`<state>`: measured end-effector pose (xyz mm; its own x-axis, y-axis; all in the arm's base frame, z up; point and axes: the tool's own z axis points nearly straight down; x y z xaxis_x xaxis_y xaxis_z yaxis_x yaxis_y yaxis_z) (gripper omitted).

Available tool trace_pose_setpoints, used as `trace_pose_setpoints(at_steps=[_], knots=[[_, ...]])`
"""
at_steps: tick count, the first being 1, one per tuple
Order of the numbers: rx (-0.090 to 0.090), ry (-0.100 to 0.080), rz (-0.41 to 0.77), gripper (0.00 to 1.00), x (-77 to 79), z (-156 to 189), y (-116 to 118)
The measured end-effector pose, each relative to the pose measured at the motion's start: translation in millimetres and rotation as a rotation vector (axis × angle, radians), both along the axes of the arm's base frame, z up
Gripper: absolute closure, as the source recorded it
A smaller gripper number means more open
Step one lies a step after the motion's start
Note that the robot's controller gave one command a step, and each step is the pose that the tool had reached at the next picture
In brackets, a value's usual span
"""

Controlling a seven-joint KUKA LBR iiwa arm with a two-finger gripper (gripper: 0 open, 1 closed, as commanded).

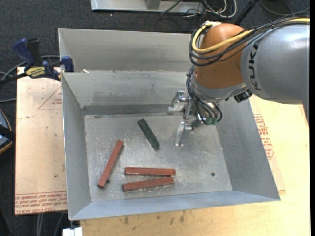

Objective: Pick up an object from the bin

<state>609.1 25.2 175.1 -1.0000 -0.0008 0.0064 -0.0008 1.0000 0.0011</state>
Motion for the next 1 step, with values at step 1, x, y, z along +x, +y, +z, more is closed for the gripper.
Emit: trace_pose_setpoints(at_steps=[1], knots=[[0.0,-0.008,-0.001,0.0,1.8,4.4,-0.1]])
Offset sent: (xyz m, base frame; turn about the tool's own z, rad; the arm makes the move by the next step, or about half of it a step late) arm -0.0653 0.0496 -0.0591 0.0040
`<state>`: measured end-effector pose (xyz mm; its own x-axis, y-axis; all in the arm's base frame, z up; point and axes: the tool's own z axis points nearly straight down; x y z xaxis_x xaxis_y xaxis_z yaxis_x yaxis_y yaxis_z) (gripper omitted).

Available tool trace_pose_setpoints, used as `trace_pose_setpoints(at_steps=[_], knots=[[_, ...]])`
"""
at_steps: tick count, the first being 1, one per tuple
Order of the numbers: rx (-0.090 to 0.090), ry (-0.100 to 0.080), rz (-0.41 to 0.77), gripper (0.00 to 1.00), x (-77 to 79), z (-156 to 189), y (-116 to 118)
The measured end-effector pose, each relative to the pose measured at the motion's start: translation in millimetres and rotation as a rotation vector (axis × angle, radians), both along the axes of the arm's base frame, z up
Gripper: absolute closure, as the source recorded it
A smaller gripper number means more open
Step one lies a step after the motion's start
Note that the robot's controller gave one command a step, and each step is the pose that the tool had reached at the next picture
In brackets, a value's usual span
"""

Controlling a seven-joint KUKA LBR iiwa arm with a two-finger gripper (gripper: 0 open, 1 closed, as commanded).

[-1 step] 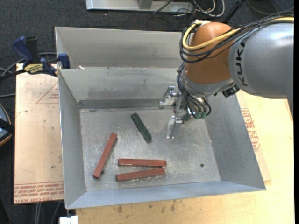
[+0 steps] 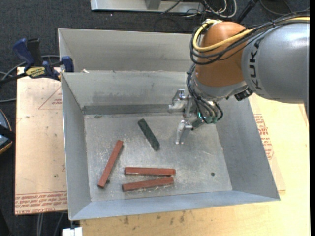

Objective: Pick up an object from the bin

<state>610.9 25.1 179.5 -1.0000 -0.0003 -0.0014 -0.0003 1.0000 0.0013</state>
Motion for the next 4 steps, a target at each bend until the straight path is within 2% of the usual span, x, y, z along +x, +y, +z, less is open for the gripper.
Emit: trace_pose_setpoints(at_steps=[1,2,3,4], knots=[[-0.001,-0.005,-0.005,0.0,-41.9,-39.6,30.4],[0.003,0.002,-0.005,0.0,-81.1,-81.0,24.5],[-0.001,0.001,0.067,0.0,-91.9,-84.4,23.9],[0.004,-0.014,0.02,1.0,-121.3,-102.3,66.7]])
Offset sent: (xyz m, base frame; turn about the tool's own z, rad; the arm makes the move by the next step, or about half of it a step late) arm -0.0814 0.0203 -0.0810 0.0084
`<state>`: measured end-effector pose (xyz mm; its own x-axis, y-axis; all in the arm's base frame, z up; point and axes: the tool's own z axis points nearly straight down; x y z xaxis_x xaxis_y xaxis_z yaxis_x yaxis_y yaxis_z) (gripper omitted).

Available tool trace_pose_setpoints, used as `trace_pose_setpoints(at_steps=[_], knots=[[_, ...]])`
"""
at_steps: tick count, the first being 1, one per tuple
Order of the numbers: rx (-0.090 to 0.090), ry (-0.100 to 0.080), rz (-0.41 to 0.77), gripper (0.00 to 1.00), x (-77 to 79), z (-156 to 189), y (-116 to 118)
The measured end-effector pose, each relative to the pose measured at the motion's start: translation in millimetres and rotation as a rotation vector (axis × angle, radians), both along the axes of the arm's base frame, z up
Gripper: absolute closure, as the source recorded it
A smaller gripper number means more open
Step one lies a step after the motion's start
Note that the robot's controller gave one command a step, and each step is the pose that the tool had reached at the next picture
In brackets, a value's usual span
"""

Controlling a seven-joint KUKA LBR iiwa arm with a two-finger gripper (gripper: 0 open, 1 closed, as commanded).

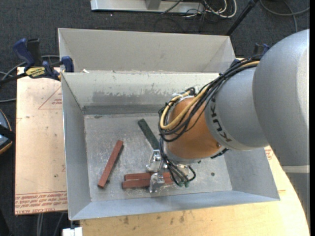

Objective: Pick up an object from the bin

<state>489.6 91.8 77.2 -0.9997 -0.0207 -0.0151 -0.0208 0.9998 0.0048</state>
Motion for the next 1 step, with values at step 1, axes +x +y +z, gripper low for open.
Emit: trace_pose_setpoints(at_steps=[1], knots=[[0.0,0.0,0.0,1.0,0.0,0.0,0.0]])
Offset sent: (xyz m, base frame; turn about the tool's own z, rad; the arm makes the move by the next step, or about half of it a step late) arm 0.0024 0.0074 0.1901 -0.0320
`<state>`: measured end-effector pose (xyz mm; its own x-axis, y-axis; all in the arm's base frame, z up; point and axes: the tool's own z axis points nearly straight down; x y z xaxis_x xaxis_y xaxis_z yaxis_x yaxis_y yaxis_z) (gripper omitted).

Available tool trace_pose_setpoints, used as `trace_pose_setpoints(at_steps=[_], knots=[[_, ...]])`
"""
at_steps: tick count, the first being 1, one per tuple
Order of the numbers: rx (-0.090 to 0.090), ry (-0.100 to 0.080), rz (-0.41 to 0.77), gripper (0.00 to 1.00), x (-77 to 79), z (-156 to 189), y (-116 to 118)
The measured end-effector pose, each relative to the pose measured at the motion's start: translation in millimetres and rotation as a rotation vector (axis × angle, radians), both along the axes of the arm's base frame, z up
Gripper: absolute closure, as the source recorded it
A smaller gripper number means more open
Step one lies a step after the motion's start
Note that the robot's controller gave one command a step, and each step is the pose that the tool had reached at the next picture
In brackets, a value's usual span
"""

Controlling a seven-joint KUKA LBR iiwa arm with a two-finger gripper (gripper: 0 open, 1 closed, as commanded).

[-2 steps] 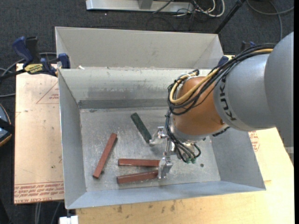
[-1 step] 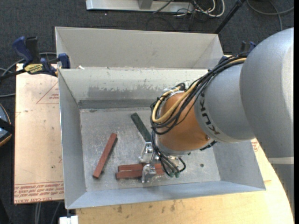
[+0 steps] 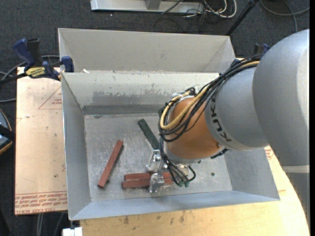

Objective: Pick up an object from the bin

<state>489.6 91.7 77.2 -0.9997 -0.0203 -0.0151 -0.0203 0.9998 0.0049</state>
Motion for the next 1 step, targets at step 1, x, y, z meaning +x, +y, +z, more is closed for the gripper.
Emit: trace_pose_setpoints(at_steps=[1], knots=[[-0.003,0.004,0.032,1.0,4.4,194.2,8.1]])
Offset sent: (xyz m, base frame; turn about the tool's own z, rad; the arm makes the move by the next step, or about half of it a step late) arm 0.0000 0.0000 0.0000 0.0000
